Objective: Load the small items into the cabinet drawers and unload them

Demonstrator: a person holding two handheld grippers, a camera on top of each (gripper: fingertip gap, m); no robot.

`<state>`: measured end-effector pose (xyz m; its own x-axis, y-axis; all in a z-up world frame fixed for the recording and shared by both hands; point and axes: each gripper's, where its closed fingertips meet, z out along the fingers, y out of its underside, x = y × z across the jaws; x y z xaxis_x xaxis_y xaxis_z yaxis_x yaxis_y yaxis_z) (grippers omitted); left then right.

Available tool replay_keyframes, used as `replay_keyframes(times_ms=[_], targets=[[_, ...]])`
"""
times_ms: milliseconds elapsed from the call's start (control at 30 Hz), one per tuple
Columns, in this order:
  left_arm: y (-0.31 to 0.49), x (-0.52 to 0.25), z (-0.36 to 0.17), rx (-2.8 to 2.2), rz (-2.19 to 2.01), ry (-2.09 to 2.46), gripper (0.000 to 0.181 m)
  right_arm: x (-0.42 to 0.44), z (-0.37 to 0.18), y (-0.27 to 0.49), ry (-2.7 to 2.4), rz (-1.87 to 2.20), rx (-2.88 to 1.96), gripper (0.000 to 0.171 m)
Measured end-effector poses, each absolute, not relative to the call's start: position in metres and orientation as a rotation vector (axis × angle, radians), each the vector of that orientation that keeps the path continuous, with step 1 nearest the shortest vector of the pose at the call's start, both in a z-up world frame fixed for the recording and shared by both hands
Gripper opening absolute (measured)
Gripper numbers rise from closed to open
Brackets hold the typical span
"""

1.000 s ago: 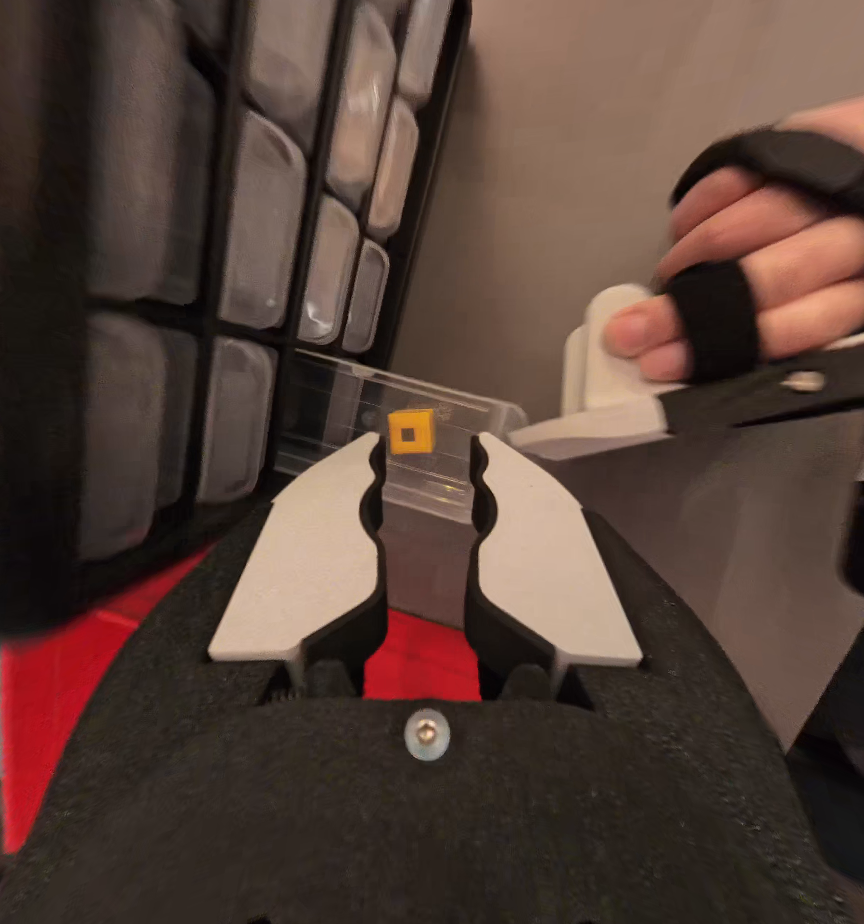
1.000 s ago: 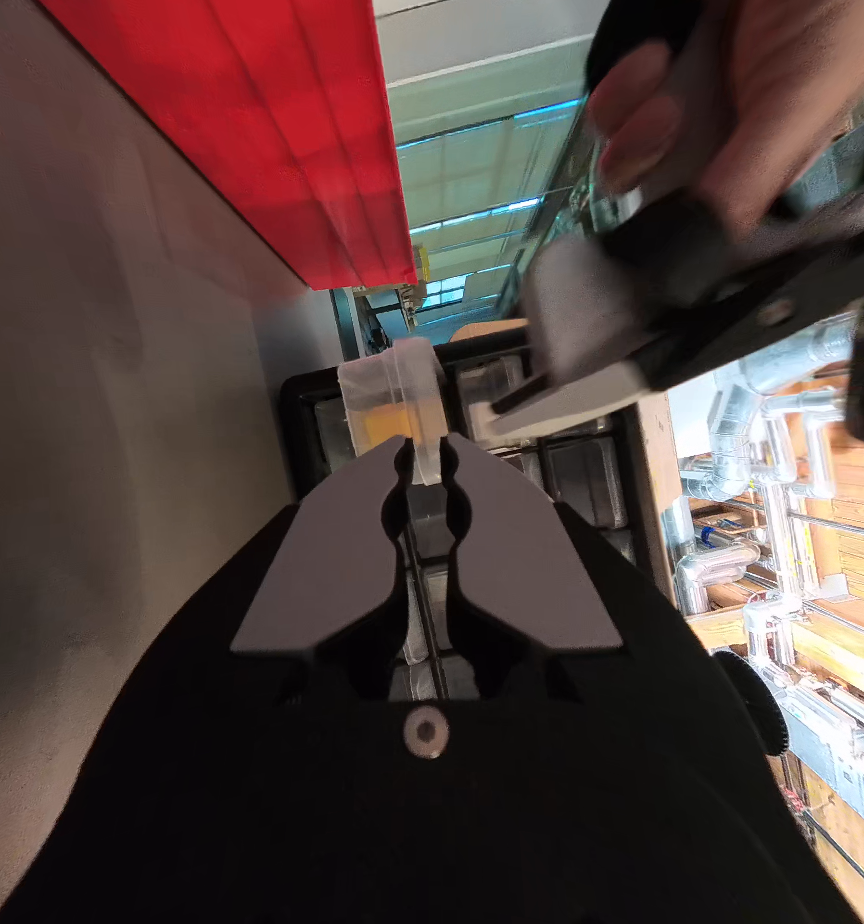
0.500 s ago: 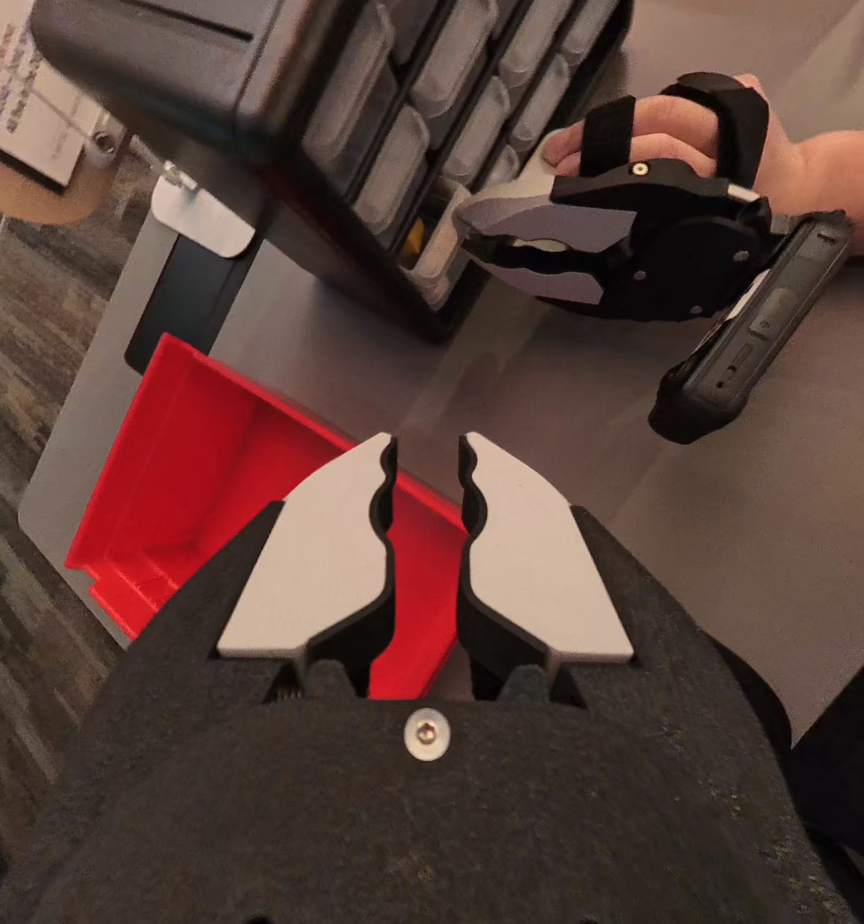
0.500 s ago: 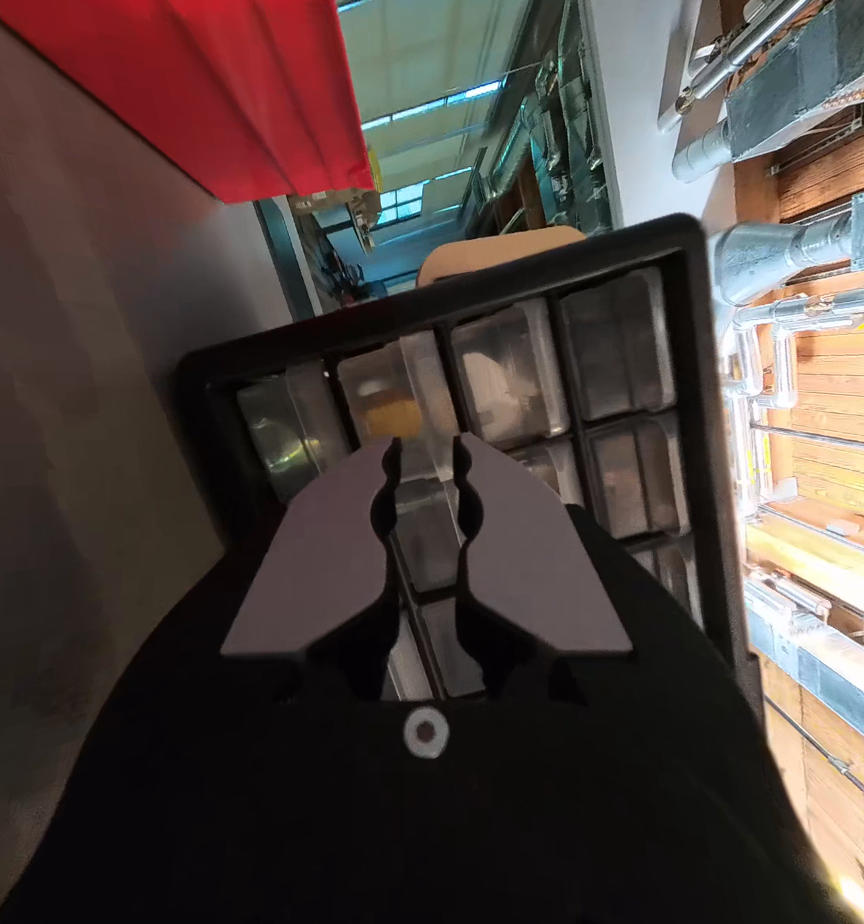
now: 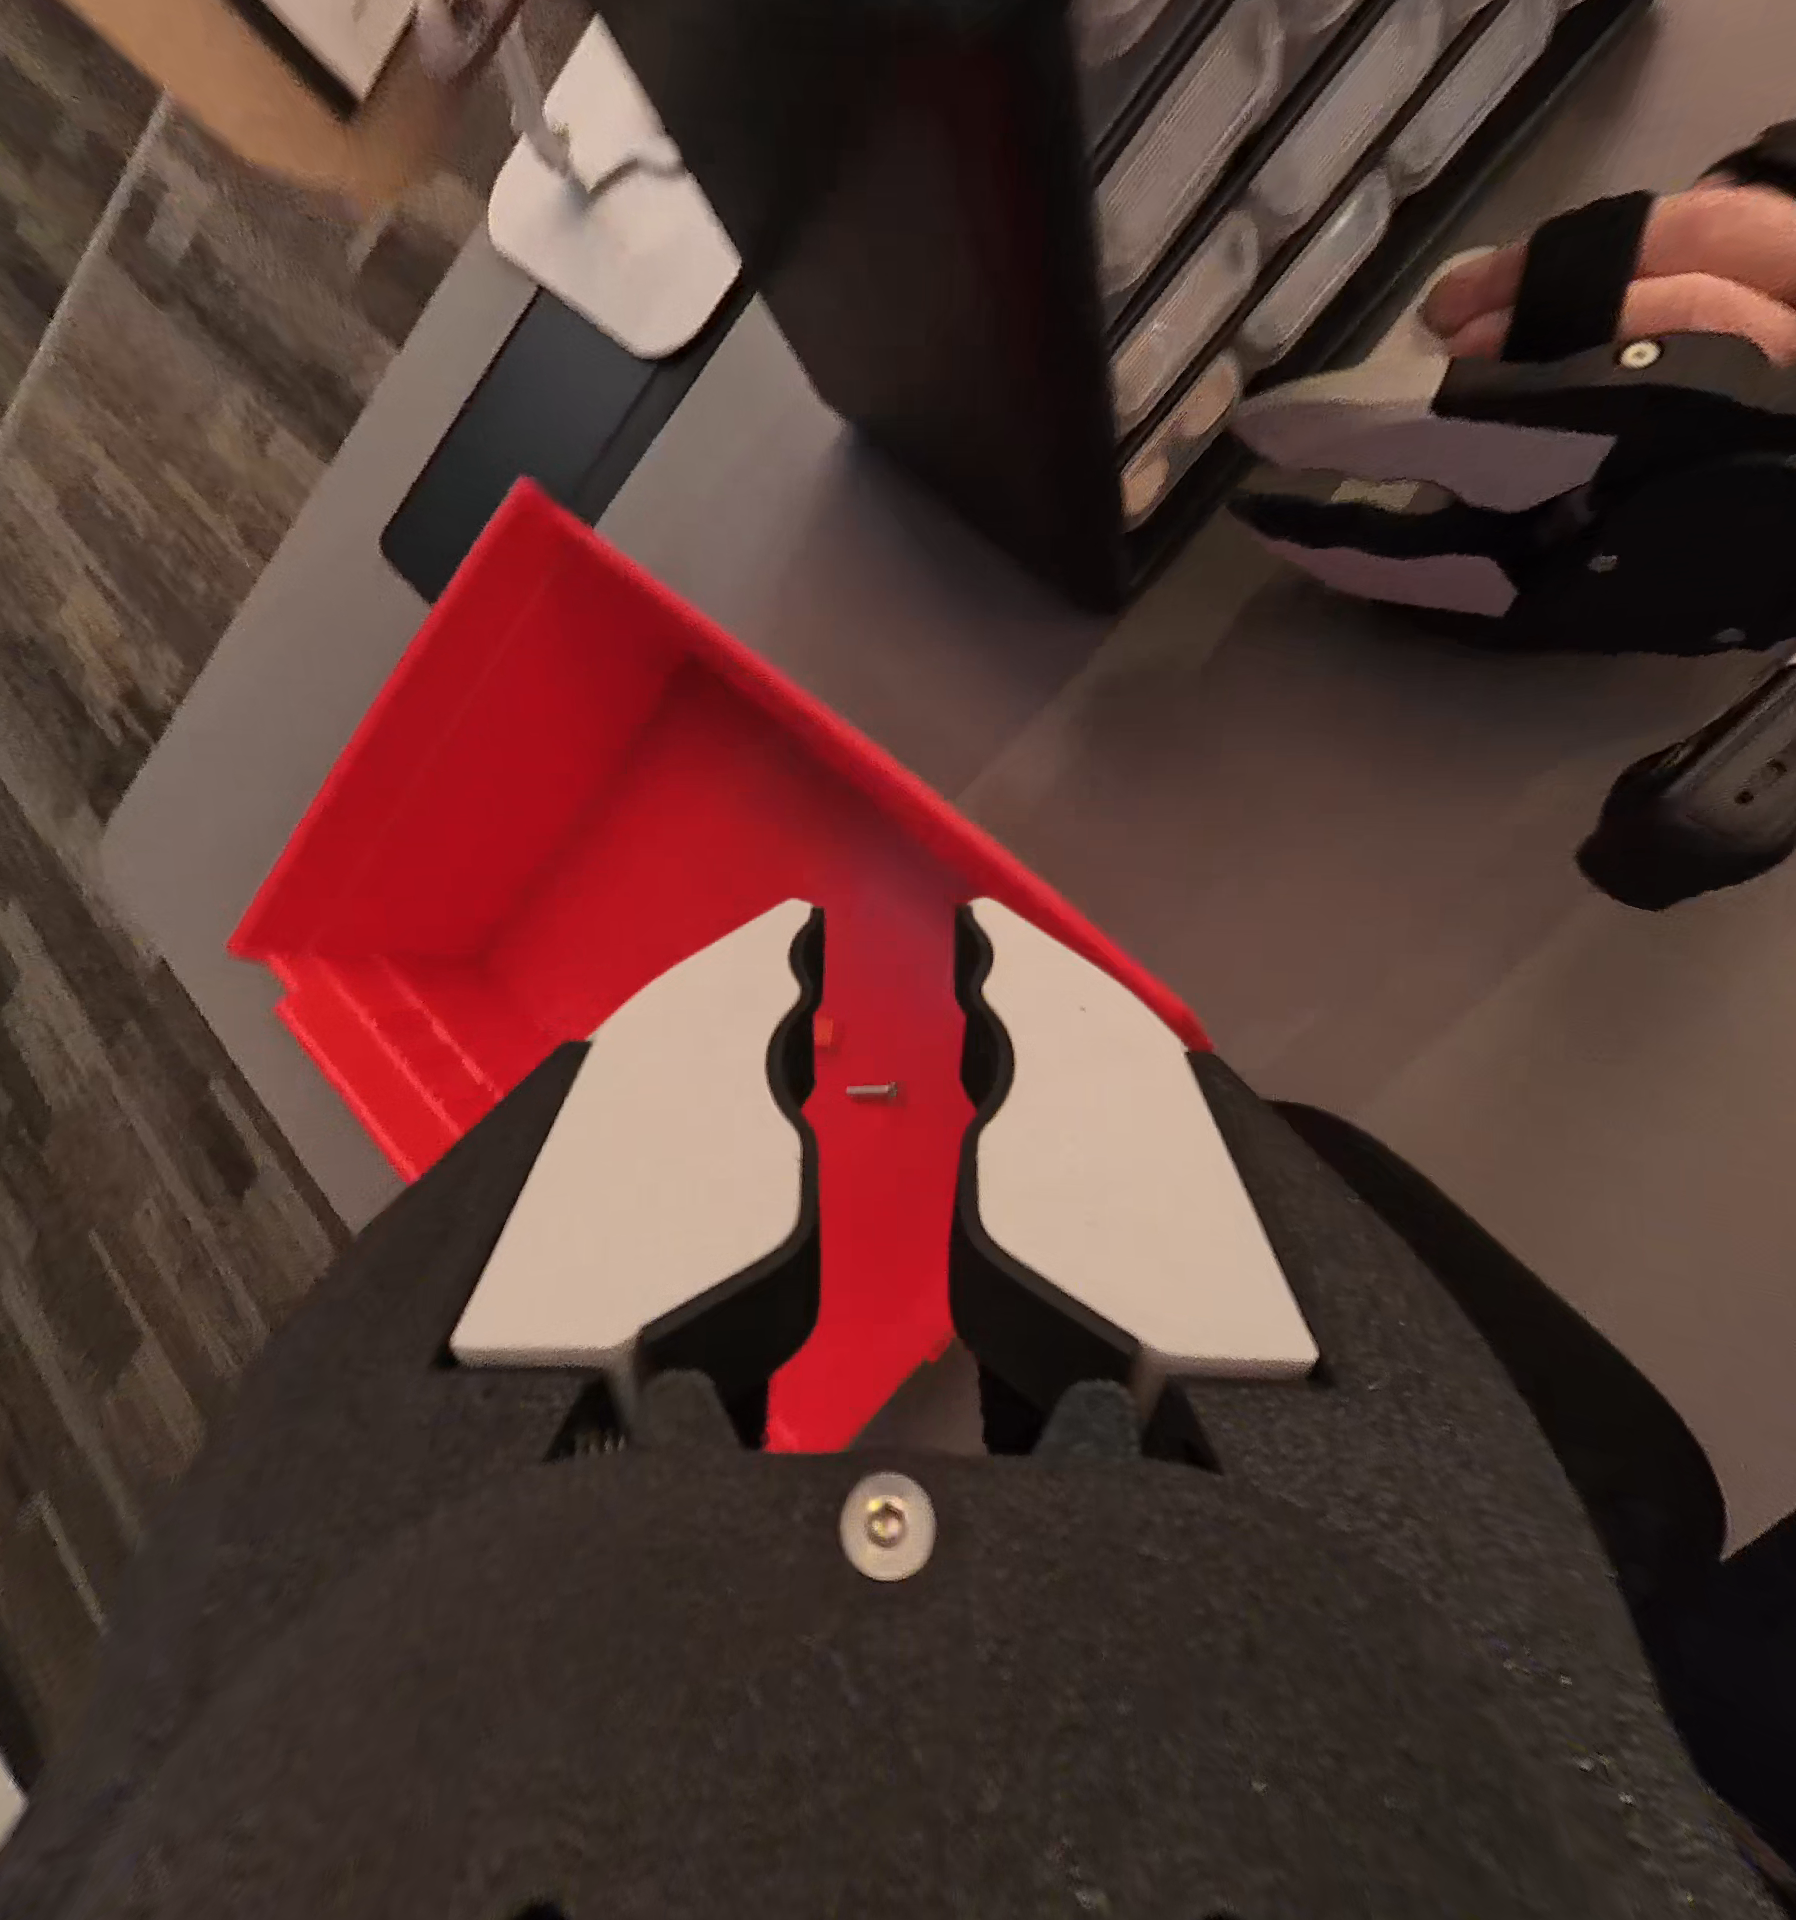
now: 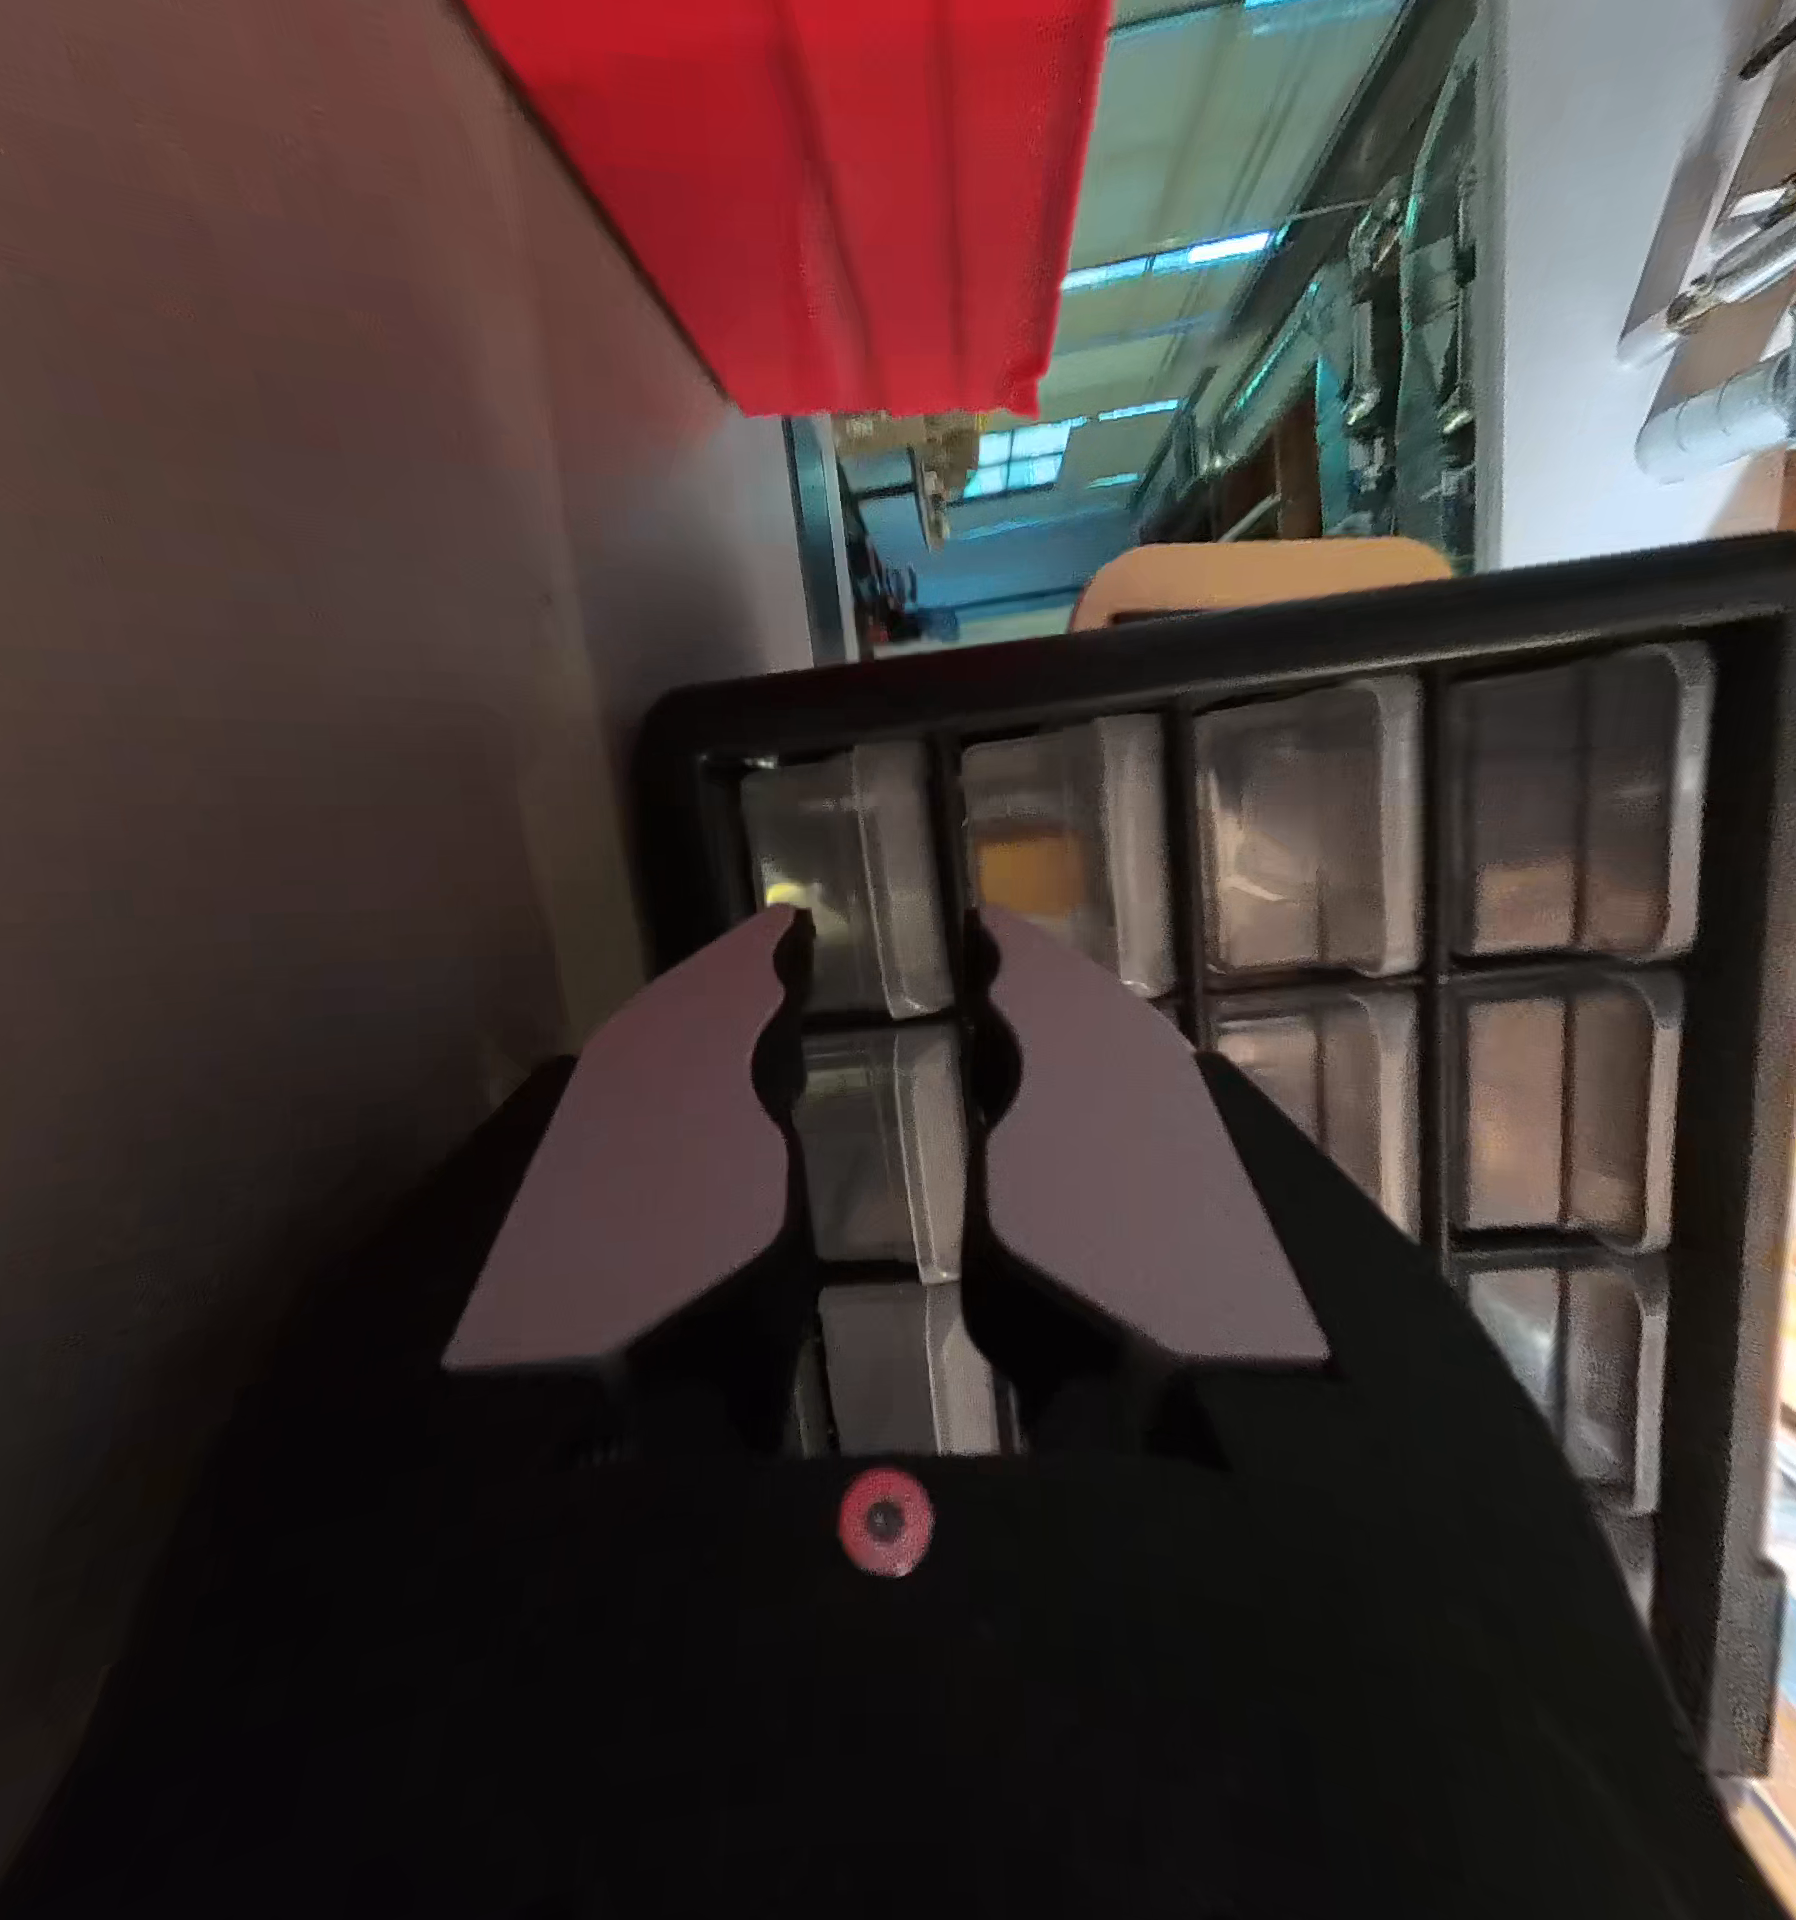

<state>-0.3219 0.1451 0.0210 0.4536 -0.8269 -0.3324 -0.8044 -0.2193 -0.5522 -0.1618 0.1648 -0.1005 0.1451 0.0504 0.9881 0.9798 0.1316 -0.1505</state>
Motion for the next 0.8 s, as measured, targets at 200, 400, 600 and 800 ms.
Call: replay_keyframes(times_ms=[200, 400, 600, 800], targets=[[0.172, -0.349, 0.007, -2.157, 0.006, 1.262, 0.023, -0.158, -0.101, 0.183, -1.150, -1.055, -1.246, 0.018], [0.198, -0.358, -0.028, -2.294, 0.021, 1.254, 0.023, -0.160, -0.098, 0.173, -1.163, -1.035, -1.230, 0.011], [0.212, -0.378, -0.075, -2.521, 0.031, 1.227, 0.026, -0.168, -0.099, 0.141, -1.198, -1.003, -1.205, 0.011], [0.234, -0.379, -0.117, -2.715, -0.125, 1.060, 0.033, -0.173, -0.099, 0.112, -1.200, -0.968, -1.219, 0.011]])
